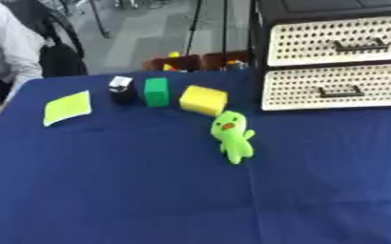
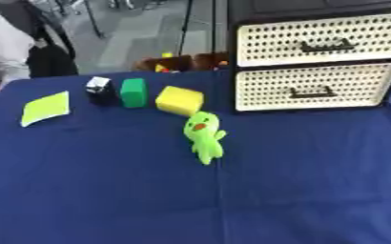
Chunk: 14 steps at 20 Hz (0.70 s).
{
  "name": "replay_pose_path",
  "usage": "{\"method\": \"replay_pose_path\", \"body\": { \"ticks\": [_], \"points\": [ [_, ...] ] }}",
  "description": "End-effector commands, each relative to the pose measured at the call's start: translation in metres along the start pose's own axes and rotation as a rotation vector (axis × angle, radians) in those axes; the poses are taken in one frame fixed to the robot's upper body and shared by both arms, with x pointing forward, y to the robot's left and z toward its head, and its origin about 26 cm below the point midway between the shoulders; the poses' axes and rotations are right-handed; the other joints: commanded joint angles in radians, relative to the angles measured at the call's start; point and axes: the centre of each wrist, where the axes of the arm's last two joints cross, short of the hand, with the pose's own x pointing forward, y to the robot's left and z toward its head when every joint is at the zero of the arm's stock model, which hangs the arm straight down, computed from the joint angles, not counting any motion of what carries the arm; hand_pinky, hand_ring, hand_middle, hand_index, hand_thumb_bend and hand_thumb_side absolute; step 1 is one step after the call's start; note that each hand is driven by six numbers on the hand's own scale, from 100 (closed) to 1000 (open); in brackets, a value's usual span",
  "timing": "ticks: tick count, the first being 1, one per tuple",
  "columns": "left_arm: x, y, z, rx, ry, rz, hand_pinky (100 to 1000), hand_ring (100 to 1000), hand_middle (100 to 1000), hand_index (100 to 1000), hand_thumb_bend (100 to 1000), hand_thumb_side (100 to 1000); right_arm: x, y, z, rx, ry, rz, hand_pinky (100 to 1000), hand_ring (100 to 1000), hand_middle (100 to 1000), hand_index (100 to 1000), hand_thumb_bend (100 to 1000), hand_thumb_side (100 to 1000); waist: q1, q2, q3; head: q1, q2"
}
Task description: Pick up objects from table and place into drawer.
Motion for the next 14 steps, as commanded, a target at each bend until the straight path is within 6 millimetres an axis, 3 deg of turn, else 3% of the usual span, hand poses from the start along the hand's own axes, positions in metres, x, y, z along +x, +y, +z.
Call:
{"method": "replay_pose_path", "body": {
  "ticks": [1,8,14],
  "points": [
    [0.005,0.004,-0.009,-0.027,-0.038,-0.016,566,671,700,845,224,892,0.003,-0.008,-0.016,0.065,0.001,0.057,500,631,694,843,152,969,-0.007,-0.024,0.0,-0.003,0.008],
    [0.005,0.003,-0.009,-0.04,-0.038,-0.016,565,671,699,844,220,891,0.005,-0.012,-0.032,0.292,0.035,0.161,508,634,660,866,269,924,-0.008,-0.027,0.002,-0.003,0.017],
    [0.006,0.002,-0.01,-0.047,-0.038,-0.01,565,671,698,844,218,892,0.009,-0.012,-0.046,0.553,0.063,0.227,506,612,604,878,304,898,-0.012,-0.027,0.006,-0.017,0.01]
  ]
}}
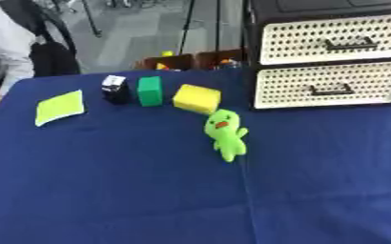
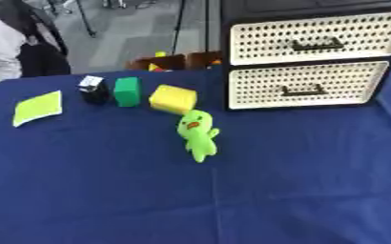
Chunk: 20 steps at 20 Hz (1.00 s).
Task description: Pick up objects from table and place into drawer.
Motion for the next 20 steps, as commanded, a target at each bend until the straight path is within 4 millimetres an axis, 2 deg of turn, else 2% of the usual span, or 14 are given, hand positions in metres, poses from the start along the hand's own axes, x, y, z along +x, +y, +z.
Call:
{"method": "replay_pose_path", "body": {
  "ticks": [1,3,7,13,14,16,19,20],
  "points": [
    [0.006,0.003,-0.011,-0.029,-0.045,-0.009,565,671,698,844,218,891,0.005,-0.015,-0.012,0.128,-0.021,0.071,505,609,597,876,306,891,-0.007,-0.021,0.001,-0.01,0.0],
    [0.006,0.003,-0.011,-0.033,-0.045,-0.008,565,671,698,844,217,892,0.007,-0.018,-0.017,0.194,-0.009,0.095,500,596,573,868,316,867,-0.009,-0.022,0.003,-0.014,-0.002],
    [0.006,0.003,-0.011,-0.039,-0.044,-0.008,565,671,698,844,218,891,0.01,-0.025,-0.026,0.3,0.017,0.146,413,546,519,867,309,824,-0.012,-0.027,0.004,-0.027,-0.003],
    [0.006,0.002,-0.011,-0.045,-0.041,-0.005,565,670,697,843,216,891,0.016,-0.03,-0.035,0.485,0.065,0.2,224,462,436,881,263,749,-0.016,-0.032,0.007,-0.069,-0.009],
    [0.006,0.002,-0.011,-0.046,-0.041,-0.004,565,670,697,843,216,891,0.017,-0.03,-0.037,0.517,0.073,0.206,158,428,396,883,240,720,-0.016,-0.032,0.007,-0.076,-0.011],
    [0.006,0.002,-0.011,-0.048,-0.041,-0.003,565,671,697,843,217,891,0.019,-0.031,-0.039,0.573,0.089,0.211,100,361,361,881,233,702,-0.016,-0.034,0.009,-0.086,-0.014],
    [0.006,0.002,-0.011,-0.051,-0.041,-0.002,565,671,697,843,217,890,0.021,-0.032,-0.043,0.643,0.115,0.218,100,317,321,873,225,687,-0.017,-0.036,0.011,-0.097,-0.018],
    [0.006,0.002,-0.011,-0.052,-0.041,-0.002,565,671,697,843,218,890,0.022,-0.032,-0.044,0.664,0.124,0.221,100,283,276,867,222,655,-0.018,-0.036,0.012,-0.098,-0.019]
  ]
}}
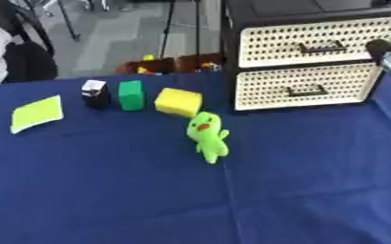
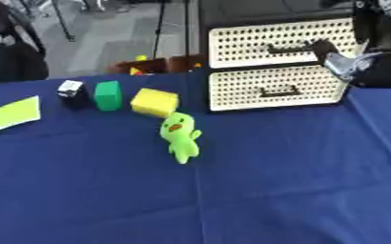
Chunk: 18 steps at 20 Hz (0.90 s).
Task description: Pick up objects from table and place into drawer.
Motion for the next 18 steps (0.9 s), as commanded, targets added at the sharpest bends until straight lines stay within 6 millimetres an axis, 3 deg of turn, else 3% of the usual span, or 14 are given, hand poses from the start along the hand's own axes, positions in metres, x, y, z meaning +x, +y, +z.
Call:
{"method": "replay_pose_path", "body": {
  "ticks": [1,5,11,18],
  "points": [
    [0.006,0.003,-0.011,-0.028,-0.042,-0.004,565,671,697,843,218,890,0.004,-0.014,0.001,0.059,0.024,0.058,100,261,243,863,225,634,-0.006,-0.024,0.004,-0.009,-0.014],
    [0.006,0.002,-0.011,-0.03,-0.042,0.001,565,670,697,843,216,891,0.003,-0.012,-0.001,0.112,0.061,0.06,100,150,100,834,272,522,-0.006,-0.023,0.008,-0.015,-0.022],
    [0.006,0.0,-0.012,-0.035,-0.042,0.008,565,670,695,842,211,891,-0.004,-0.002,-0.009,0.236,0.083,0.034,100,147,100,869,180,450,-0.008,-0.021,0.017,-0.023,-0.03],
    [0.007,-0.001,-0.012,-0.041,-0.042,0.013,564,670,694,841,209,892,-0.02,0.016,-0.023,0.404,0.085,-0.019,100,170,100,932,141,419,-0.012,-0.019,0.026,-0.028,-0.038]
  ]
}}
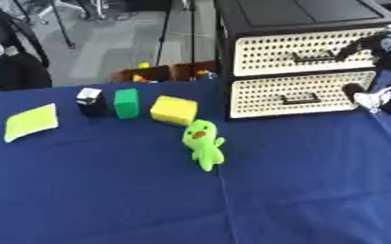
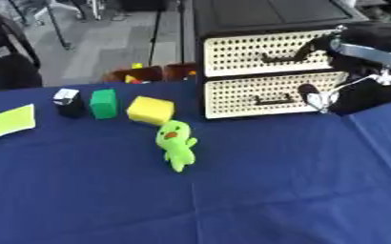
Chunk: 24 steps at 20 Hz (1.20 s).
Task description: Pick up objects from table and place into drawer.
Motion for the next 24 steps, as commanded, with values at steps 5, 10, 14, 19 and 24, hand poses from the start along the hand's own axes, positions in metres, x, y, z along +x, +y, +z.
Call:
{"method": "replay_pose_path", "body": {
  "ticks": [5,10,14,19,24],
  "points": [
    [0.006,0.003,-0.01,-0.022,-0.037,-0.004,562,669,692,841,204,895,-0.021,0.007,-0.017,0.084,0.04,-0.002,100,197,100,911,100,456,-0.004,-0.01,0.009,-0.006,-0.02],
    [0.006,0.001,-0.009,-0.016,-0.031,0.003,561,668,690,840,199,897,-0.028,0.014,-0.031,0.095,0.062,-0.022,100,208,100,926,100,440,-0.004,0.0,0.012,-0.009,-0.026],
    [0.006,0.001,-0.009,-0.017,-0.03,0.007,561,668,689,839,196,899,-0.034,0.018,-0.042,0.105,0.085,-0.032,100,218,100,934,100,439,-0.003,0.007,0.019,-0.013,-0.032],
    [0.006,0.001,-0.009,-0.014,-0.03,0.006,560,667,689,839,195,900,-0.04,0.02,-0.051,0.112,0.088,-0.052,100,216,100,937,100,427,-0.003,0.016,0.025,-0.021,-0.04],
    [0.006,0.0,-0.009,-0.01,-0.029,0.009,559,666,688,838,193,902,-0.046,0.024,-0.059,0.118,0.104,-0.07,100,215,100,934,100,418,-0.003,0.024,0.032,-0.033,-0.05]
  ]
}}
